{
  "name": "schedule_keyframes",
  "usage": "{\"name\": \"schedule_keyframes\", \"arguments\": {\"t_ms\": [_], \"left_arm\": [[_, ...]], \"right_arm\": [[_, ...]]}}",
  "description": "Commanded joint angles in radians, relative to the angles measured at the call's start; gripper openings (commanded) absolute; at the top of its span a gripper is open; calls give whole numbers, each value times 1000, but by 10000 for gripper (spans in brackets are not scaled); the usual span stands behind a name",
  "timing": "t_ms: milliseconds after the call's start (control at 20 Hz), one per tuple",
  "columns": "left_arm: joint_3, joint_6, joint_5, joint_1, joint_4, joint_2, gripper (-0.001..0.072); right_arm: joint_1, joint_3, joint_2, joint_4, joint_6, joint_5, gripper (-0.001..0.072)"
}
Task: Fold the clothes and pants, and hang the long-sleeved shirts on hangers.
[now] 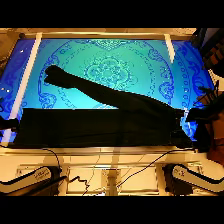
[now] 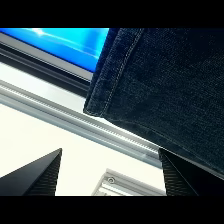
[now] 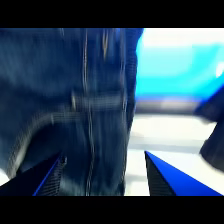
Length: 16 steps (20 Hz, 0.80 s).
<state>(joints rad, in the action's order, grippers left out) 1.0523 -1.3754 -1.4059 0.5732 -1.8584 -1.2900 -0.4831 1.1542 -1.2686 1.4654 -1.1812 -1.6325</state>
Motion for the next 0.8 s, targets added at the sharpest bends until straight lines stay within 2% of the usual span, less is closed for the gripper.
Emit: {"name": "schedule_keyframes", "arguments": {"t_ms": [0, 100, 200, 350, 600, 750], "left_arm": [[2, 0, 42, 0, 0, 0, 703], [2, 0, 60, 0, 0, 0, 703], [2, 0, 64, 0, 0, 0, 702], [2, 0, 68, 0, 4, 0, 702], [8, 0, 88, 0, 4, 0, 702], [8, 0, 86, 0, 10, 0, 702]], "right_arm": [[0, 11, -17, -25, 153, 164, 565], [0, -30, -47, -15, 296, 211, 576], [0, -57, -69, -20, 377, 303, 597], [0, -61, -109, -35, 395, 450, 599], [18, -61, -183, -137, 572, 455, 594], [30, -61, -227, -204, 591, 535, 585]]}}
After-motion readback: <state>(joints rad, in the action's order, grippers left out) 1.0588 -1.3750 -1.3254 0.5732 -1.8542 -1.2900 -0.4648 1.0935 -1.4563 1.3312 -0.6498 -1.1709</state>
